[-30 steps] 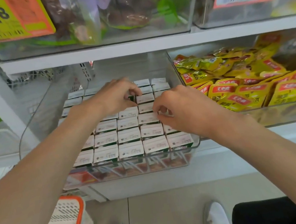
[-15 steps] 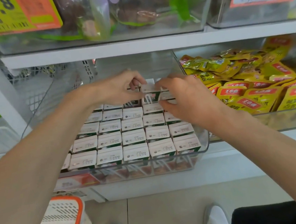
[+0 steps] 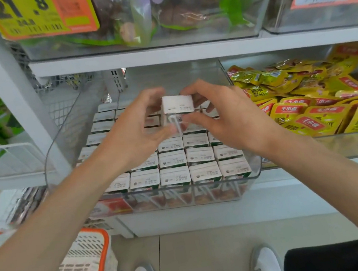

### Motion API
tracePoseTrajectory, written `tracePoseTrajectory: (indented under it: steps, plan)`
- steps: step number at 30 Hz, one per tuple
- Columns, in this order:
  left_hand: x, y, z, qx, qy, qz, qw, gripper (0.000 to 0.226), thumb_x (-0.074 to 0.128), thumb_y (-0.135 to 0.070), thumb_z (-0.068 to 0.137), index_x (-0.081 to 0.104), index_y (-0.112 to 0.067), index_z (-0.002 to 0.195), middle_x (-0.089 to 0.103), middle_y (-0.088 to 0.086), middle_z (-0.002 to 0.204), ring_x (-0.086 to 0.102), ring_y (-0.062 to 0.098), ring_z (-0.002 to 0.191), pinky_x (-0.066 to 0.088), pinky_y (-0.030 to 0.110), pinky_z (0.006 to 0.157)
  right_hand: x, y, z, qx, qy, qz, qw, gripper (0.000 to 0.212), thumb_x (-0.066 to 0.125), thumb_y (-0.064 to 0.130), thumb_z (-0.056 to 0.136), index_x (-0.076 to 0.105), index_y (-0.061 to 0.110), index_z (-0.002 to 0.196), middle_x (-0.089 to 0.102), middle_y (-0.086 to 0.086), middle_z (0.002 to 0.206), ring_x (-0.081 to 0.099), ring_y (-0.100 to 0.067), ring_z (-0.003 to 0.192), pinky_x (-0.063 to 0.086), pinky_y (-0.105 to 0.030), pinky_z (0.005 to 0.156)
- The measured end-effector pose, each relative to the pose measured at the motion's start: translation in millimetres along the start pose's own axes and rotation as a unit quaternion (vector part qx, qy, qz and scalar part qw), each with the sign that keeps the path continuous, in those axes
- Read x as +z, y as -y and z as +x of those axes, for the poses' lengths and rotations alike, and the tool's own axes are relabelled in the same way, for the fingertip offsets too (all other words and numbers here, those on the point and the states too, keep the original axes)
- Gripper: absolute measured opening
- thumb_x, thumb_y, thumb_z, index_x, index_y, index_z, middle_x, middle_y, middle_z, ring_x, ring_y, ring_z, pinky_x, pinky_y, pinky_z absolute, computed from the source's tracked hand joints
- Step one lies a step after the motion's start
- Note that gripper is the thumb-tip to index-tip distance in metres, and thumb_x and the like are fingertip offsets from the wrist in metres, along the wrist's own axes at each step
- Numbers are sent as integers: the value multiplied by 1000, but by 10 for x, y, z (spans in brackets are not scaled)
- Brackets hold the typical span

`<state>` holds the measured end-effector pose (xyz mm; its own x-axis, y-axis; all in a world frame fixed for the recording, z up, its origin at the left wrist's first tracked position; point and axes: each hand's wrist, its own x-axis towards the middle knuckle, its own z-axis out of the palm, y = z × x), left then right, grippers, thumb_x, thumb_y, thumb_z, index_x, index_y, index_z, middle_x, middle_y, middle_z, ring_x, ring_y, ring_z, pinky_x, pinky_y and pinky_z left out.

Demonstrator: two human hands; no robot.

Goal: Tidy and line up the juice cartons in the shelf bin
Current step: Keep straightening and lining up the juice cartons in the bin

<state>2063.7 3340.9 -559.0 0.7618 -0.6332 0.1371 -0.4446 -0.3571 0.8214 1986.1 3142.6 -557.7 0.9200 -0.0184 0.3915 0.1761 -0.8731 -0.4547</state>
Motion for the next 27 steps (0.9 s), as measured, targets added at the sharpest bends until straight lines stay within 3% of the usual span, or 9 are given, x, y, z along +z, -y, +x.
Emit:
tracePoseTrajectory:
  steps: [4, 8, 14, 17, 22, 27]
  plan:
    - [-36, 30, -162, -25, -10, -63, 998, 36, 74, -19, 94, 67, -32, 128, 75, -24, 116, 70, -8, 107, 54, 14, 90, 73, 119, -96, 44, 22, 110, 993, 37, 70, 32, 101, 64, 19, 135, 74, 10, 105, 70, -4, 96, 57, -27, 90]
    - [-65, 123, -244, -68, -5, -181, 981, 33, 72, -27, 93, 70, -25, 126, 80, -10, 110, 77, 8, 102, 59, 16, 79, 99, 195, -185, 131, 17, 266, 955, 42, 74, 31, 97, 62, 22, 136, 79, 4, 101, 76, -7, 92, 61, -27, 88]
    - [-104, 253, -316, -103, 36, -288, 951, 37, 63, -41, 94, 74, -23, 124, 80, 4, 115, 77, 22, 108, 61, 23, 85, 160, 237, -280, 219, 15, 387, 896, 28, 84, 25, 88, 73, 13, 112, 81, 0, 101, 80, -14, 89, 63, -23, 80]
    - [-138, 301, -348, -100, 65, -314, 942, 33, 53, -33, 103, 76, -24, 124, 78, 5, 122, 74, 22, 114, 60, 26, 91, 161, 230, -299, 228, 17, 404, 886, 19, 82, 24, 89, 78, 12, 104, 82, 1, 100, 79, -13, 91, 60, -16, 77]
    - [-143, 308, -339, -101, 65, -303, 945, 40, 53, -18, 106, 58, -22, 146, 76, 3, 126, 73, 21, 117, 59, 27, 94, 189, 240, -327, 248, 17, 451, 857, 13, 81, 17, 91, 80, 8, 100, 82, -3, 100, 81, -21, 90, 63, -23, 77]
    - [-94, 334, -337, -104, 69, -312, 942, 34, 51, -19, 105, 65, -19, 137, 76, 2, 125, 73, 20, 117, 58, 25, 94, 235, 247, -345, 264, 10, 470, 842, 5, 81, 15, 91, 82, 9, 91, 81, -5, 101, 81, -23, 87, 64, -25, 71]
